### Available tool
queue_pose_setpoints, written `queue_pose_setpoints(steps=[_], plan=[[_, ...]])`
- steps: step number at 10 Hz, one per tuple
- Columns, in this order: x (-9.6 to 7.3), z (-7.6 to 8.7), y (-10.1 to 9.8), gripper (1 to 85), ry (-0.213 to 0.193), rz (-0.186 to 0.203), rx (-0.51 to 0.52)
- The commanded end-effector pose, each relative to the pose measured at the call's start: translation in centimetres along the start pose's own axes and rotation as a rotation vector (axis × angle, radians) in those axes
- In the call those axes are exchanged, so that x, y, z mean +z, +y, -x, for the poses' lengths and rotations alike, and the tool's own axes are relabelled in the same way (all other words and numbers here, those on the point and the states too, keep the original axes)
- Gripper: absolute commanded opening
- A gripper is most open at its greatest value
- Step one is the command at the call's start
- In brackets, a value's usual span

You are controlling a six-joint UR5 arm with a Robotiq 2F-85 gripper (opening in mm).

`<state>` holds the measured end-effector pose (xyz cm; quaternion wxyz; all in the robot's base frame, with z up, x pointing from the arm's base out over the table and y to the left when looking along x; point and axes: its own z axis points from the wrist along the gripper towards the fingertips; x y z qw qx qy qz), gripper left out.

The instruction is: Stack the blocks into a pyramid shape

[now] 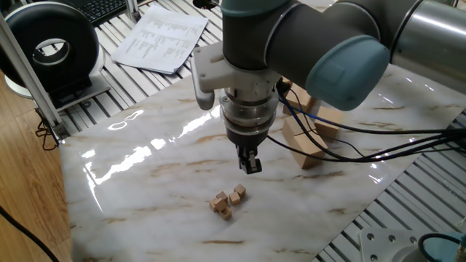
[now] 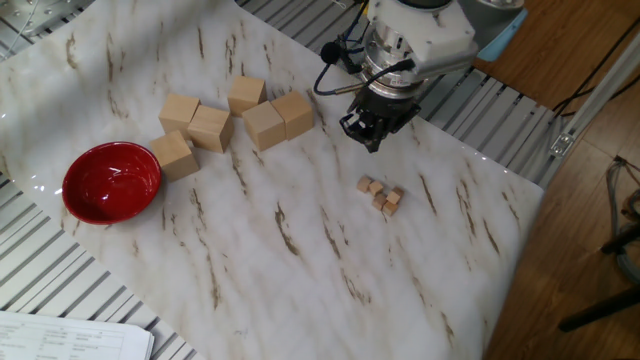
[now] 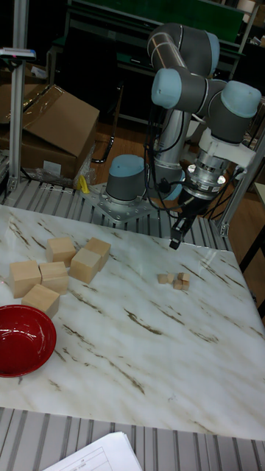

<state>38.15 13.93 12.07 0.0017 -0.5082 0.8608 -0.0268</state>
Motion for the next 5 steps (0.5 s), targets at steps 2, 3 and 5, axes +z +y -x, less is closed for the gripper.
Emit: queue_pose_setpoints(steps=[2, 3, 5], plan=[[0.8, 1.6, -1.0, 1.0, -0.035, 0.007, -0.054], [1.5, 2.0, -1.6, 1.0, -0.037, 0.008, -0.073], [3.8, 2.2, -3.3, 1.0, -0.027, 0.014, -0.144]])
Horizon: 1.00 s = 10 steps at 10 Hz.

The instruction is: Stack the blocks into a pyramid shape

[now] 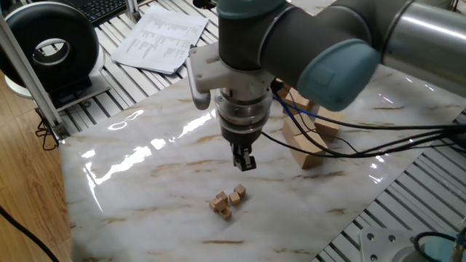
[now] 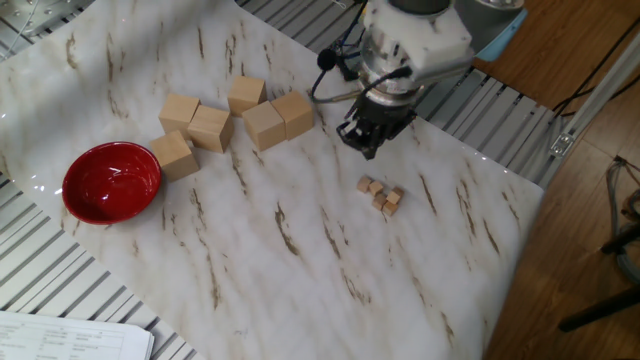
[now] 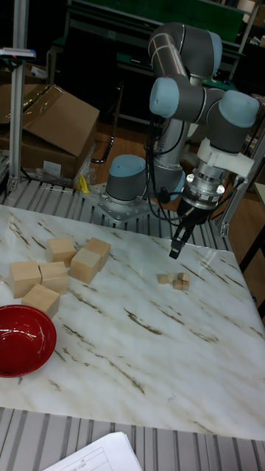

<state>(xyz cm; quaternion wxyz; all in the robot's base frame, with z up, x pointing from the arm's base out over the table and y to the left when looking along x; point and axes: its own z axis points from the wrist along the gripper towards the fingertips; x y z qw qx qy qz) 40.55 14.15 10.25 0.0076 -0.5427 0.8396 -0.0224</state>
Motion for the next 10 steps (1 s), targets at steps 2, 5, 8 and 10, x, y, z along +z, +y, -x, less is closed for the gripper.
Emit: queue_pose_setpoints(steps=[2, 5, 8, 10], plan=[[2.4, 0.8, -0.3, 1.0, -0.028, 0.065, -0.082], [1.9, 0.0, 1.9, 1.0, -0.006, 0.139, -0.096], [2.5, -0.2, 2.0, 1.0, 0.028, 0.145, -0.097], [2.8, 0.9, 2.7, 1.3, 0.015, 0.145, -0.099]])
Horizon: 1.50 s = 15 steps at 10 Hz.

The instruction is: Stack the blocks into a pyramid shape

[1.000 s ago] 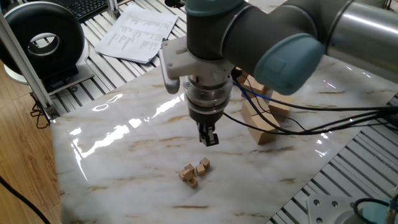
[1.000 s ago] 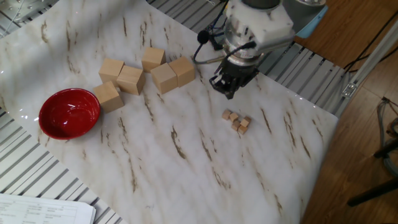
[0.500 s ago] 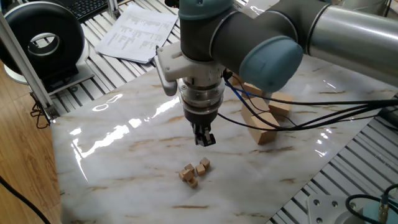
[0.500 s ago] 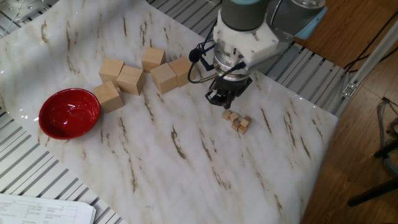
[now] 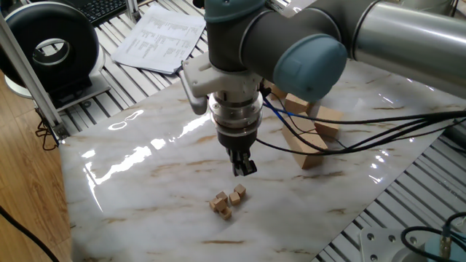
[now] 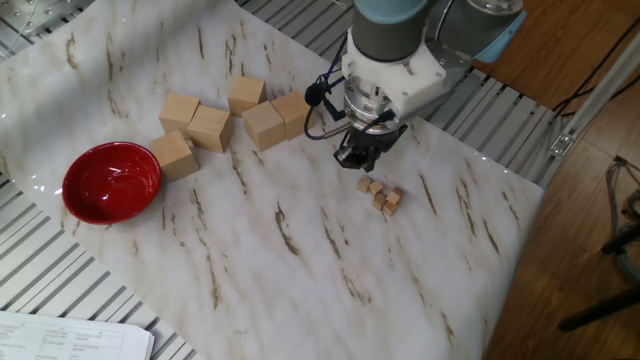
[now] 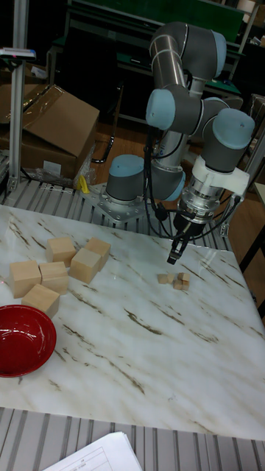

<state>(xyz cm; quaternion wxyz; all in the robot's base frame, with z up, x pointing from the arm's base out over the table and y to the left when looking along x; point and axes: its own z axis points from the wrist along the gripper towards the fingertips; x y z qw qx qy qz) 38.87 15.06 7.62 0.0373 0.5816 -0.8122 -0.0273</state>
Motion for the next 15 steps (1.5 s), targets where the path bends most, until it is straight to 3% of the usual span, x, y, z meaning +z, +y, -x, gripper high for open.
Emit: queue_pose_setpoints(steps=[1, 5, 7, 8, 10, 13, 15], plan=[[0.4, 0.2, 1.0, 1.3, 0.012, 0.007, 0.004], [1.5, -1.1, 2.3, 1.7, -0.009, 0.008, 0.025], [2.6, -1.2, 2.4, 1.7, -0.016, -0.014, 0.016], [2.8, -1.1, 2.0, 2.7, -0.018, -0.028, 0.008], [3.0, -0.3, 2.7, 4.7, -0.037, -0.01, 0.008], [3.7, -0.2, 2.6, 9.7, -0.044, -0.019, -0.031], [4.2, 0.9, 2.8, 18.3, -0.091, -0.009, -0.071]])
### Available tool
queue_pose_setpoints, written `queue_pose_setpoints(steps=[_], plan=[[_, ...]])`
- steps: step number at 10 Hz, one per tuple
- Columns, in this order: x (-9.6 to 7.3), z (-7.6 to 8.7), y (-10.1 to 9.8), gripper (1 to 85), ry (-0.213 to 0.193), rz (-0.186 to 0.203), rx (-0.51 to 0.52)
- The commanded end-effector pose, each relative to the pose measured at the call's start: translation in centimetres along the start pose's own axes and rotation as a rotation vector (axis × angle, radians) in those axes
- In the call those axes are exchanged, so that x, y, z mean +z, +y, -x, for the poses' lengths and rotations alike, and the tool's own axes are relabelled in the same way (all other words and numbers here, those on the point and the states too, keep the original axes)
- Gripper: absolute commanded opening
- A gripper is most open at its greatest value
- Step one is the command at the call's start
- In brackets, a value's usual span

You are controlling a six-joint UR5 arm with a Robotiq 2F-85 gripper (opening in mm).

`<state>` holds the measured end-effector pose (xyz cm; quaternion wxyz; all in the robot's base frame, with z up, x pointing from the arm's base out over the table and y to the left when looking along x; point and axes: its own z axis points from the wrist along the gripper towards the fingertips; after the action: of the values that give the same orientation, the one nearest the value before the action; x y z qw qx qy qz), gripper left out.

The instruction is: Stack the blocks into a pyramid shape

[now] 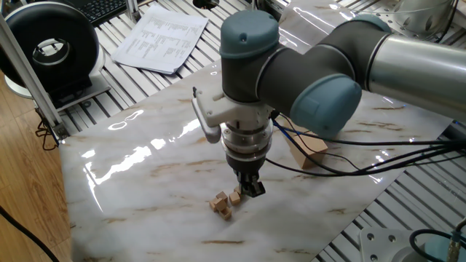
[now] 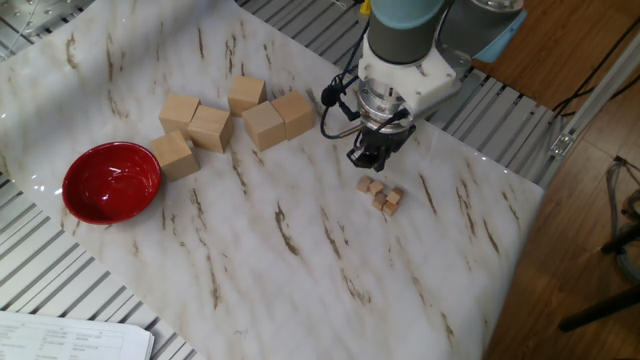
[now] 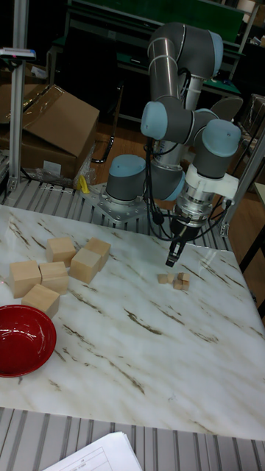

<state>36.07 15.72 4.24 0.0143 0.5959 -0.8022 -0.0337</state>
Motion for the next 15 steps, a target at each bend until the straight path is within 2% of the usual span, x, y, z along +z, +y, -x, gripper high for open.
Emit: queue_pose_setpoints(steps=[1, 2, 3, 5, 7, 9, 12, 13, 14, 15], plan=[[0.7, 0.8, -0.3, 19.0, -0.036, -0.01, -0.06], [0.7, 0.0, -1.6, 19.7, -0.003, -0.054, -0.124], [0.7, -0.2, -2.3, 21.7, 0.012, -0.081, -0.159], [0.3, -1.2, -3.4, 25.0, 0.054, -0.11, -0.215], [0.2, -1.1, -3.3, 25.7, 0.041, -0.09, -0.28], [0.2, -1.3, -3.2, 26.3, 0.05, -0.082, -0.347], [0.7, -0.2, -1.6, 29.0, -0.02, -0.037, -0.308], [1.0, -0.3, -1.8, 28.7, -0.019, -0.043, -0.312], [1.3, -0.7, -2.3, 27.3, -0.001, -0.055, -0.308], [1.5, -0.5, -2.4, 27.3, -0.006, -0.053, -0.296]])
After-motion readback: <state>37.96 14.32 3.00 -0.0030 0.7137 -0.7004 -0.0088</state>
